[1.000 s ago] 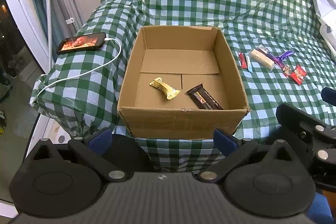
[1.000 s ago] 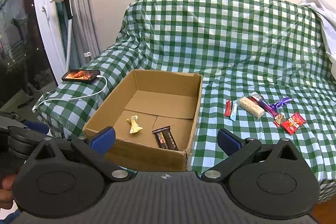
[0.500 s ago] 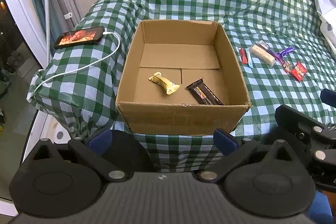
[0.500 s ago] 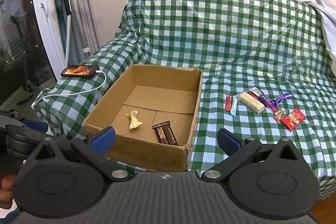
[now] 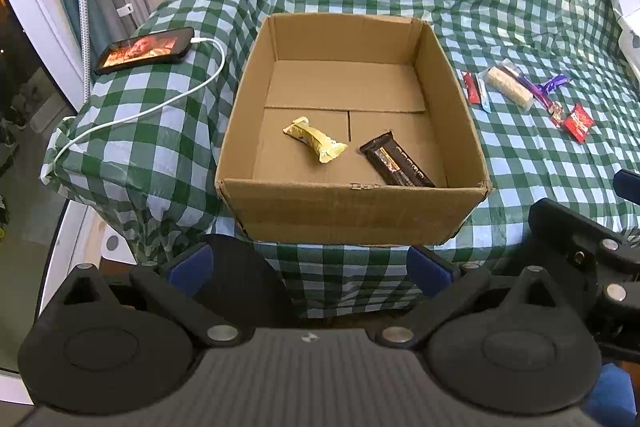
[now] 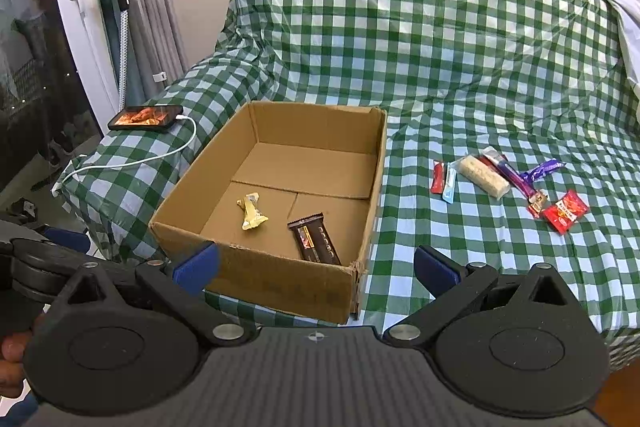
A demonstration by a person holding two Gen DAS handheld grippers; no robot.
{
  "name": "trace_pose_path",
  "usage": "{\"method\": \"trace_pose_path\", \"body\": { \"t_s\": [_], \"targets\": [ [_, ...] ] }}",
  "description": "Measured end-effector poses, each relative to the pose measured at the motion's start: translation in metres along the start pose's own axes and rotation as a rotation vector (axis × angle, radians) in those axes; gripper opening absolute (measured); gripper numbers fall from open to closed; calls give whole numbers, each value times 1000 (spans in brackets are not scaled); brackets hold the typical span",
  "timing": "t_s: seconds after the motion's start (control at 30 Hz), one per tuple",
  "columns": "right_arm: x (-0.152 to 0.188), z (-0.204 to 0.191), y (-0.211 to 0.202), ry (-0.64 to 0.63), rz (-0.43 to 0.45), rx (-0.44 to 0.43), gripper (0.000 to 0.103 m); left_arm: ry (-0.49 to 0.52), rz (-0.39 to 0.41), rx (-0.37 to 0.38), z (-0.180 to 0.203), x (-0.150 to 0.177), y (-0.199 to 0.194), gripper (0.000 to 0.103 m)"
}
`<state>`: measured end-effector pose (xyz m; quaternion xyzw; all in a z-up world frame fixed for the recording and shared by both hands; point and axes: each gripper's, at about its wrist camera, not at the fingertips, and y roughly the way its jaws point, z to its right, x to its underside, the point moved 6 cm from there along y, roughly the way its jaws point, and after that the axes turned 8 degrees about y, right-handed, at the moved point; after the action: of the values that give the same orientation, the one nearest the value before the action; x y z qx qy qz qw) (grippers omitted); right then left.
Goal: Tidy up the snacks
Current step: 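Lift both tools away from the box toward the remaining snacks, then grasp the clear cracker bag with the left gripper while the right grasps the red spicy-strip packet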
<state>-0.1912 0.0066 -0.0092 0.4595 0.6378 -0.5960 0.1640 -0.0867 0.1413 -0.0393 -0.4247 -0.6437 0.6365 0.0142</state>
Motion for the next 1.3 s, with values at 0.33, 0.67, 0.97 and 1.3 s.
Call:
{"method": "trace_pose_path", "body": {
  "t_s": [0.33, 0.67, 0.97, 1.3],
  "targets": [
    [-1, 19, 16, 69, -28, -11, 102, 53, -37, -20, 13, -13, 10, 103],
    [-8, 73, 26, 178, -10, 16, 102, 152, -26, -45, 51, -61, 17, 103],
    [-17, 179, 32, 346, 28, 184, 102, 236, -10, 25, 131, -137, 42, 103],
    [-26, 297, 59, 504, 26, 341, 102, 319, -72, 105, 225, -210, 130, 103]
  ]
}}
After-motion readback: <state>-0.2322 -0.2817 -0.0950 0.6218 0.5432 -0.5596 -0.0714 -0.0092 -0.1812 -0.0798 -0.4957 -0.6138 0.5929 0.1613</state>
